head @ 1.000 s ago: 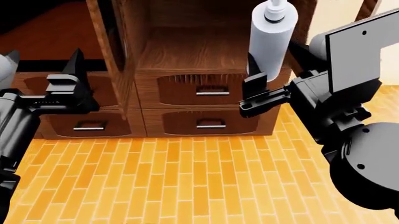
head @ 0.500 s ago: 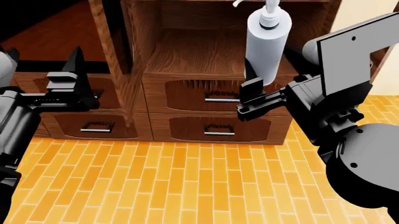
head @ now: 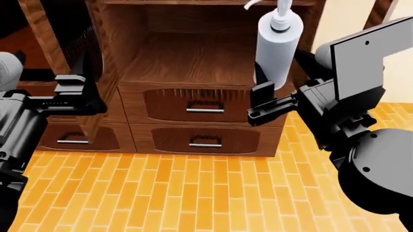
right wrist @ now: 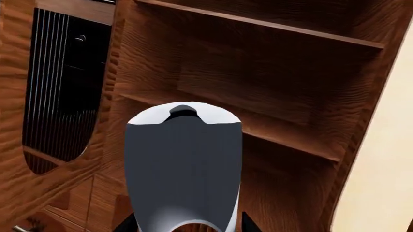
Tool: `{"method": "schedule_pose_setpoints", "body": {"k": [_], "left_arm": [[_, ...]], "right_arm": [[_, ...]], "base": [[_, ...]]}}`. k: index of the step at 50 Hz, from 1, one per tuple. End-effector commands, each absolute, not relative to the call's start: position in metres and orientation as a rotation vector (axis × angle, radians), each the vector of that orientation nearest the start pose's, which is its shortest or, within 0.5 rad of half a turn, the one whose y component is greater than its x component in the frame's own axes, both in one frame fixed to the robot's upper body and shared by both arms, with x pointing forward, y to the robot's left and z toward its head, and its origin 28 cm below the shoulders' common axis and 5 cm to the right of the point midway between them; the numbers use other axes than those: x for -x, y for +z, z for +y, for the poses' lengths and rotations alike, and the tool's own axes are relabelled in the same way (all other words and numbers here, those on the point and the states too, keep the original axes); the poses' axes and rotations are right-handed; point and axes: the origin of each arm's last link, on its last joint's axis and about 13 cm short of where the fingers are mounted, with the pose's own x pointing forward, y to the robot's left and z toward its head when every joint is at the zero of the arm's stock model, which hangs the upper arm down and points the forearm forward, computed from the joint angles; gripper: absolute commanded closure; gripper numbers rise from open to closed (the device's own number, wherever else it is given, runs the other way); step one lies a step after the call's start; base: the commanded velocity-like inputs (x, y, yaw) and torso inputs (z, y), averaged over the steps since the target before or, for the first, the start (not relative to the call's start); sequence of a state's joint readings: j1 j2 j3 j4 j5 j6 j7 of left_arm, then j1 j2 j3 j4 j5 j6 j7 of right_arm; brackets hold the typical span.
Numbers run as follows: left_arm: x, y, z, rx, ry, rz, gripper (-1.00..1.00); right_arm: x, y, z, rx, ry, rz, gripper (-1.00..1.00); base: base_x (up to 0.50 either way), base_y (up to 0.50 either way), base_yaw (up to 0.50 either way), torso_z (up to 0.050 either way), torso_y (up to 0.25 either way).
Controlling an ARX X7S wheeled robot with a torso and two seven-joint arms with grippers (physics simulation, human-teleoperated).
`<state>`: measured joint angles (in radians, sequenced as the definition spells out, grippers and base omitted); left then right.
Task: Pick the soap dispenser from the counter and place it in the cabinet.
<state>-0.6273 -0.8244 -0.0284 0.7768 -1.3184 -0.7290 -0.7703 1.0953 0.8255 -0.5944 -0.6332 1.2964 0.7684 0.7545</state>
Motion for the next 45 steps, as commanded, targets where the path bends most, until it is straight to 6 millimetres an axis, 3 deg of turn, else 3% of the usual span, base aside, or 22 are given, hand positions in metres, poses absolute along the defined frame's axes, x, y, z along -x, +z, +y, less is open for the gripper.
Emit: {"method": "schedule_pose_setpoints", "body": {"k": [1, 9, 24, 45], "left_arm": [[-0.196, 0.266, 0.261, 0.050, -0.044, -0.290, -1.00], [-0.199, 0.264, 0.261, 0.075, -0.047, -0.266, -1.00], [-0.204, 0.272, 0.265, 0.103, -0.030, -0.242, -1.00], [-0.204, 0.270, 0.266, 0.072, -0.023, -0.259, -1.00]], "right_arm": [[-0.229, 0.279, -0.113, 0.242, 0.253, -0.202, 1.00], [-0.230, 0.282, -0.112, 0.246, 0.254, -0.212, 1.00], [-0.227, 0.295, -0.106, 0.253, 0.273, -0.217, 1.00], [-0.224, 0.306, -0.105, 0.271, 0.252, -0.238, 1.00]], "base": [[0.27, -0.42, 0.00, 0.000, 0.000], [0.38, -0.32, 0.00, 0.003, 0.000], [0.42, -0.27, 0.00, 0.049, 0.047], [0.49, 0.01, 0.00, 0.000, 0.000]]}}
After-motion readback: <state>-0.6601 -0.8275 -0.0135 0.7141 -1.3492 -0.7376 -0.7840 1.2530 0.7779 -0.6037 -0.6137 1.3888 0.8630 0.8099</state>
